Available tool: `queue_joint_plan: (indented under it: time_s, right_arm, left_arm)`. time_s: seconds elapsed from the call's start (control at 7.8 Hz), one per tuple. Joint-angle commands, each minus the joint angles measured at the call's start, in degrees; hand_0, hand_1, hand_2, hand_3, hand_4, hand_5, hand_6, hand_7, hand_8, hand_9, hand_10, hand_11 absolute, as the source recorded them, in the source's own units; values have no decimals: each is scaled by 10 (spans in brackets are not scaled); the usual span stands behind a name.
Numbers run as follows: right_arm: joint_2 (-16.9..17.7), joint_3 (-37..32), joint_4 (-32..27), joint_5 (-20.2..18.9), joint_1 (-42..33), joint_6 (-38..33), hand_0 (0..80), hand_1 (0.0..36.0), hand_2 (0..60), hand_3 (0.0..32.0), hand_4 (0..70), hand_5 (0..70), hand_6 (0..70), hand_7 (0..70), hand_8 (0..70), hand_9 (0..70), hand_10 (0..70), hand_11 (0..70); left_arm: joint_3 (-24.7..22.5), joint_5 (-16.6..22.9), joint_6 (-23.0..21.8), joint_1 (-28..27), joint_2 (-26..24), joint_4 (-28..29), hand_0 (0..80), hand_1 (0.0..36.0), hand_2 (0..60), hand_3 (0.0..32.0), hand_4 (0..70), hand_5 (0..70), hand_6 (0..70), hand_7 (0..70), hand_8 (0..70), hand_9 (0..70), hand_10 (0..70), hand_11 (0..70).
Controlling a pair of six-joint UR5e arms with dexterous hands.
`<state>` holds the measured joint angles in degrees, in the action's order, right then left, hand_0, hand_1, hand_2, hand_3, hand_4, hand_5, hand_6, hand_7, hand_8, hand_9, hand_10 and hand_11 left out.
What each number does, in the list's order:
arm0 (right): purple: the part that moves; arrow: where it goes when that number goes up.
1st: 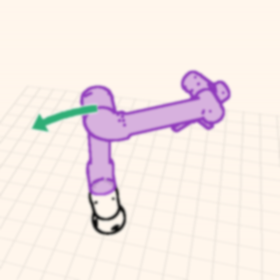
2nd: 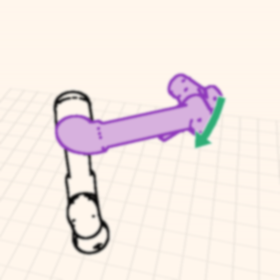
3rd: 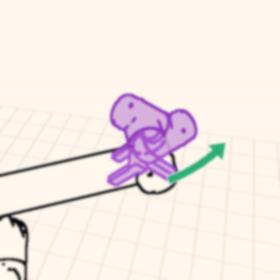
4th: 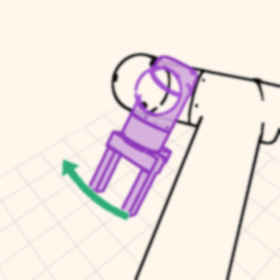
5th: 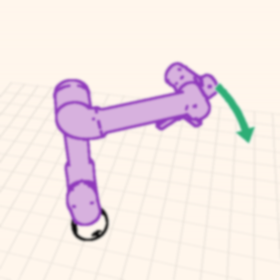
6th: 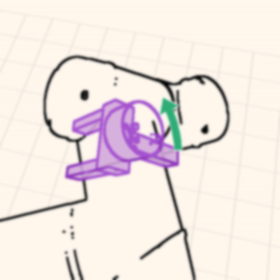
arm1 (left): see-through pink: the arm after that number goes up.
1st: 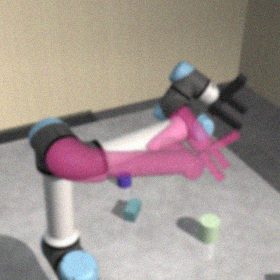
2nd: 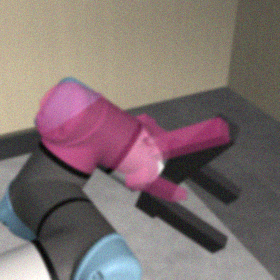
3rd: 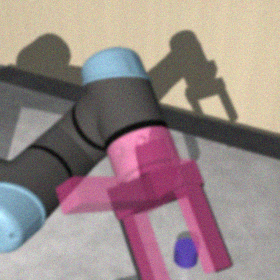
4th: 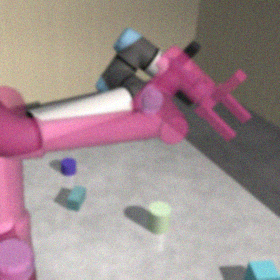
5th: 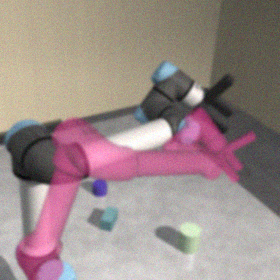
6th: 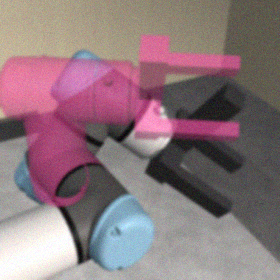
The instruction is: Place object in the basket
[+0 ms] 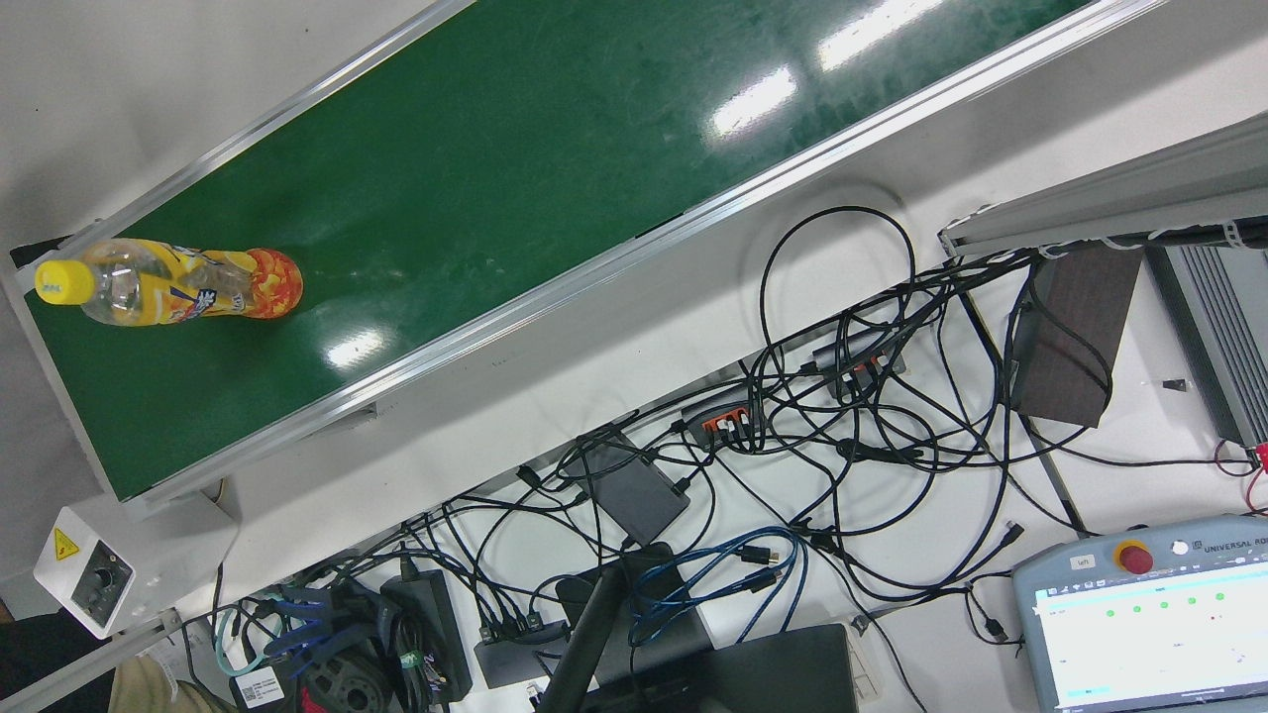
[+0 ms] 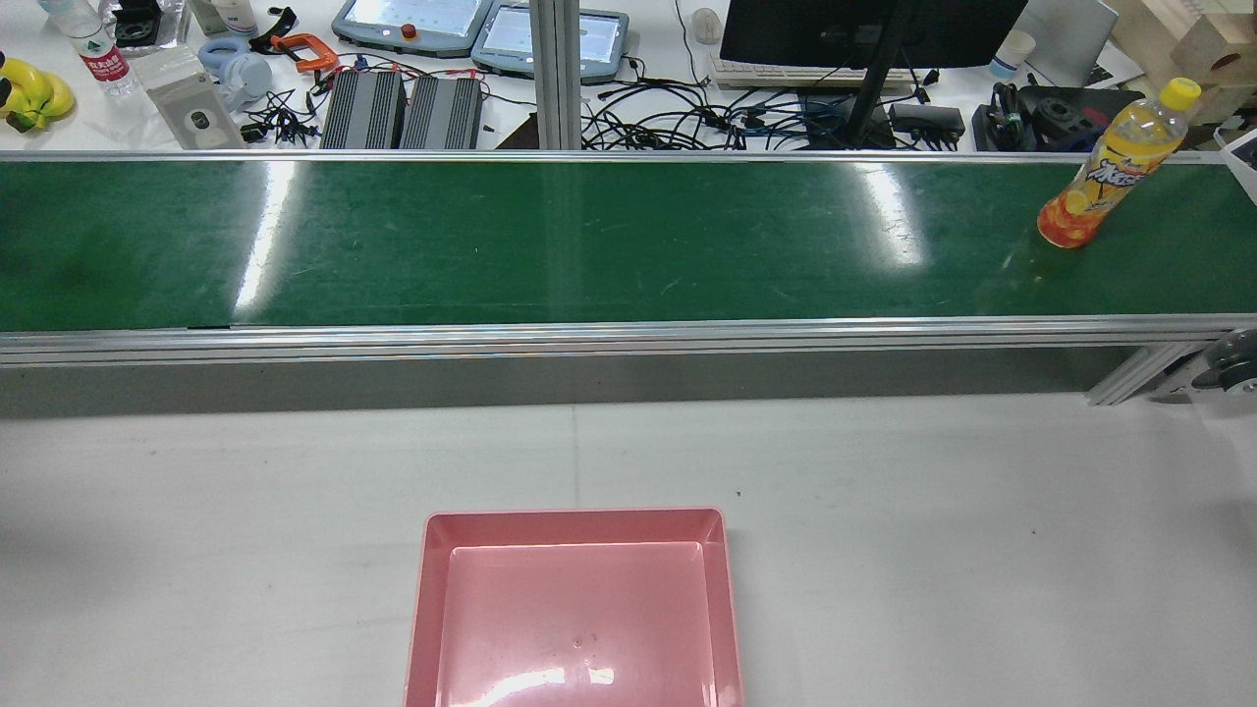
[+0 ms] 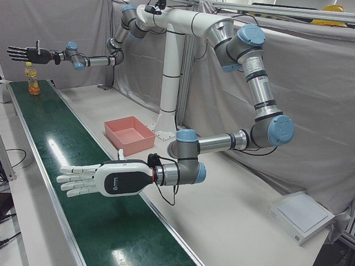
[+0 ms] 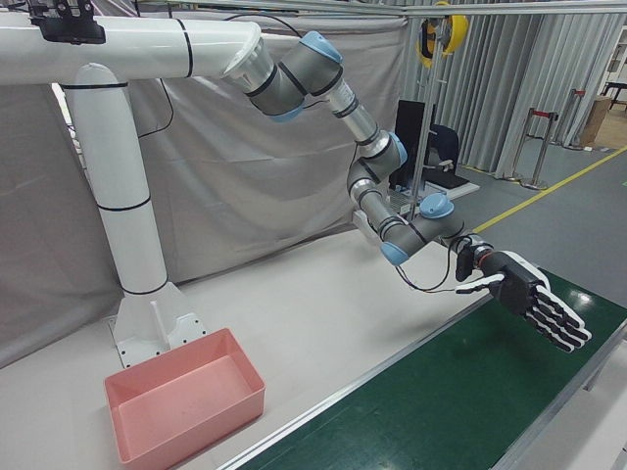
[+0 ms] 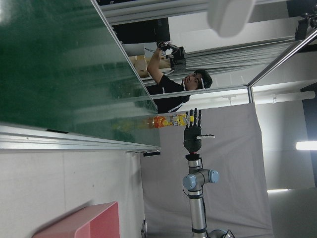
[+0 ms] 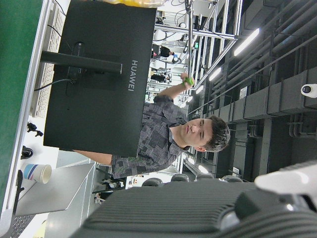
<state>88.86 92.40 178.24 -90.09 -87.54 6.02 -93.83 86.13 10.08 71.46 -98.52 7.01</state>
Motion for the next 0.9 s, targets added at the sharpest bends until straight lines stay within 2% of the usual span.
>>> queue_joint_plan:
  time_s: [0.0, 0.26, 0.77]
  right_arm:
    - [0, 0, 0, 0, 0, 0, 0, 0, 0, 0, 0, 0, 0, 0, 0, 0, 0, 0]
    - [0, 1, 0, 0, 0, 0, 0, 0, 0, 0, 0, 0, 0, 0, 0, 0, 0, 0]
    - [0, 0, 0, 0, 0, 0, 0, 0, 0, 0, 0, 0, 0, 0, 0, 0, 0, 0]
  left_arm:
    - [0, 0, -1, -1, 0, 0, 738, 144, 0, 0, 0, 97, 0, 0, 0, 0, 0, 0]
    - [-1, 0, -1, -1, 0, 0, 714, 140, 0, 0, 0, 119, 0, 0, 0, 0, 0, 0]
    - [-1, 0, -1, -1, -1, -1, 732, 143, 0, 0, 0, 140, 0, 0, 0, 0, 0, 0]
